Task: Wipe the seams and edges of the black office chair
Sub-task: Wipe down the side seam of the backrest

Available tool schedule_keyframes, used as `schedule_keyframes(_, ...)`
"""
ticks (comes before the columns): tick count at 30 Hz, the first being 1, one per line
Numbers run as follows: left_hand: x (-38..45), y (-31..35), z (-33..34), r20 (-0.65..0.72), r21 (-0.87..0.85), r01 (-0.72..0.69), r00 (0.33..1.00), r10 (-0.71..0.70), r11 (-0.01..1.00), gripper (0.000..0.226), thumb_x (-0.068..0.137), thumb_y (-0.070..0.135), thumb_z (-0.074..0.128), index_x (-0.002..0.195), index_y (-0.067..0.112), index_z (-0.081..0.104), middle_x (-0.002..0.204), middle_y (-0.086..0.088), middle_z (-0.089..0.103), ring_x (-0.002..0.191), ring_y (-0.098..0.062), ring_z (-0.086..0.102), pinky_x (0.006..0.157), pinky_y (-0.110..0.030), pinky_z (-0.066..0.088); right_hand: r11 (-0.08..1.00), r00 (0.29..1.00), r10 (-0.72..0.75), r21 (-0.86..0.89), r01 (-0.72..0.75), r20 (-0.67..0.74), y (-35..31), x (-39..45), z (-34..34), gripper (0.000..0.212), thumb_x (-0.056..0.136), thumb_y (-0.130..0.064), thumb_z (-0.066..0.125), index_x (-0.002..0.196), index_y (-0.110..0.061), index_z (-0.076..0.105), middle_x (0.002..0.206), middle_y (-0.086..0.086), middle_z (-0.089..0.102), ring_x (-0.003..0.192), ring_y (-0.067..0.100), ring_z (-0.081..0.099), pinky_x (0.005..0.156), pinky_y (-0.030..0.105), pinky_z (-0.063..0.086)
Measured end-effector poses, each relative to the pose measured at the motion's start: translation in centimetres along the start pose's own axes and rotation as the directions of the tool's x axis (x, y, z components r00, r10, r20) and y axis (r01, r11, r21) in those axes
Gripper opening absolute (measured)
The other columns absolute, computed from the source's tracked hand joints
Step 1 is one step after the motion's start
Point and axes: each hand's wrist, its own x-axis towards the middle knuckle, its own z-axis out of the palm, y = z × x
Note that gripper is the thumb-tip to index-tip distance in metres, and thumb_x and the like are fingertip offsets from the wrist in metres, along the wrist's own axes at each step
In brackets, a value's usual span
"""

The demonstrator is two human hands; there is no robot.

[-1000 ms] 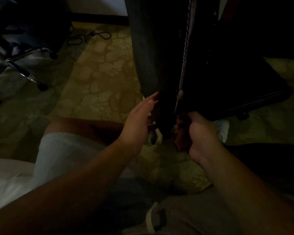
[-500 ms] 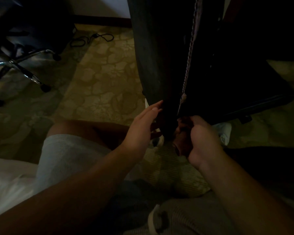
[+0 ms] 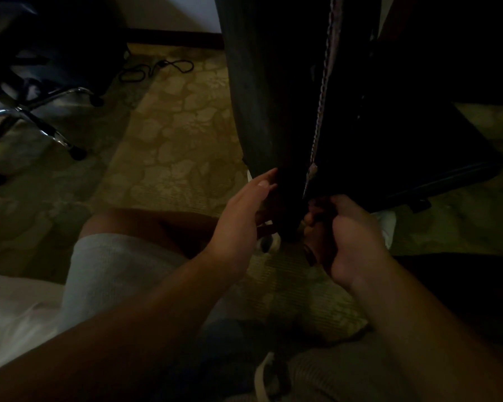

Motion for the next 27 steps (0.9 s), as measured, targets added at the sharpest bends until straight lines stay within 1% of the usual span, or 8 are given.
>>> schedule_keyframes(5, -0.1, 0.0, 0.0, 0.003, -0.022, -0.001, 1.0, 0.002, 1.0, 0.046, 0.084, 0.047, 0.048, 0.126, 0.037, 0.061, 0.119, 0.014, 0.072, 0.117, -0.019, 0.067, 0.081, -0.026, 0.057, 0.998, 0.99, 0.05, -0.033, -0.047, 0.132, -0.2, -0.6, 0.3, 0.024, 0.098, -0.02, 0.052, 0.081, -0.01, 0.066, 0.066, -0.001, 0.061, 0.051, 0.008, 0.052, 0.043, 0.022, 0.044)
schedule_keyframes(8, -0.1, 0.1, 0.1, 0.007, -0.022, -0.006, 1.0, 0.006, 1.0, 0.045, 0.083, 0.048, 0.048, 0.124, 0.039, 0.062, 0.119, 0.015, 0.071, 0.116, -0.019, 0.068, 0.077, -0.024, 0.058, 0.998, 0.996, 0.035, 0.05, -0.039, 0.08, 0.0, -0.4, 0.3, 0.024, 0.098, -0.024, 0.051, 0.083, -0.012, 0.065, 0.065, -0.001, 0.059, 0.052, 0.009, 0.051, 0.041, 0.023, 0.043)
schedule_keyframes(12, -0.2, 0.1, 0.0, -0.005, -0.002, -0.017, 1.0, 0.017, 1.0, 0.047, 0.085, 0.049, 0.046, 0.128, 0.038, 0.06, 0.128, 0.011, 0.068, 0.118, -0.019, 0.066, 0.08, -0.025, 0.057, 0.999, 0.994, 0.049, -0.008, -0.049, 0.099, 0.5, -0.1, 0.5, 0.023, 0.098, -0.025, 0.051, 0.085, -0.013, 0.066, 0.065, -0.003, 0.059, 0.052, 0.008, 0.052, 0.043, 0.023, 0.043)
schedule_keyframes(16, -0.2, 0.0, 0.1, -0.018, -0.009, -0.005, 1.0, 0.005, 1.0, 0.048, 0.084, 0.048, 0.048, 0.13, 0.037, 0.06, 0.132, 0.008, 0.065, 0.12, -0.021, 0.065, 0.077, -0.024, 0.058, 0.992, 0.998, 0.034, 0.121, -0.041, 0.056, 0.4, 0.1, 0.5, 0.023, 0.098, -0.028, 0.052, 0.085, -0.014, 0.064, 0.065, -0.002, 0.058, 0.051, 0.008, 0.05, 0.041, 0.023, 0.041)
schedule_keyframes(19, -0.2, -0.2, 0.2, -0.03, 0.001, 0.002, 1.0, -0.002, 1.0, 0.045, 0.089, 0.047, 0.047, 0.131, 0.038, 0.059, 0.135, 0.008, 0.063, 0.122, -0.02, 0.064, 0.081, -0.026, 0.057, 0.998, 0.992, 0.062, -0.002, -0.062, 0.111, 0.7, -0.2, 0.6, 0.022, 0.098, -0.025, 0.052, 0.087, -0.013, 0.067, 0.066, -0.002, 0.059, 0.052, 0.01, 0.052, 0.042, 0.023, 0.043)
schedule_keyframes(23, -0.3, -0.2, 0.2, -0.022, 0.004, 0.008, 1.0, -0.008, 1.0, 0.038, 0.093, 0.051, 0.054, 0.129, 0.04, 0.06, 0.133, 0.009, 0.065, 0.12, -0.019, 0.066, 0.084, -0.028, 0.057, 0.995, 0.997, 0.056, 0.075, -0.06, 0.062, 0.6, 0.0, 0.4, 0.025, 0.098, -0.03, 0.051, 0.086, -0.015, 0.066, 0.065, -0.002, 0.057, 0.052, 0.009, 0.051, 0.044, 0.024, 0.042)
schedule_keyframes(25, -0.3, -0.3, 0.3, -0.023, 0.016, -0.001, 1.0, 0.001, 1.0, 0.038, 0.091, 0.052, 0.054, 0.128, 0.041, 0.06, 0.127, 0.013, 0.068, 0.119, -0.019, 0.066, 0.086, -0.03, 0.057, 0.998, 0.994, 0.069, -0.009, -0.068, 0.087, 0.5, -0.1, 0.5, 0.025, 0.098, -0.031, 0.052, 0.085, -0.016, 0.066, 0.064, -0.002, 0.056, 0.052, 0.009, 0.051, 0.043, 0.024, 0.042)
schedule_keyframes(27, -0.3, -0.5, 0.3, -0.022, 0.023, -0.016, 1.0, 0.016, 1.0, 0.042, 0.089, 0.049, 0.05, 0.129, 0.039, 0.059, 0.123, 0.015, 0.07, 0.12, -0.019, 0.065, 0.095, -0.037, 0.055, 0.993, 0.991, 0.082, -0.088, -0.073, 0.104, 0.6, -0.4, 0.6, 0.025, 0.098, -0.031, 0.052, 0.085, -0.017, 0.068, 0.064, -0.002, 0.056, 0.053, 0.01, 0.052, 0.048, 0.026, 0.043)
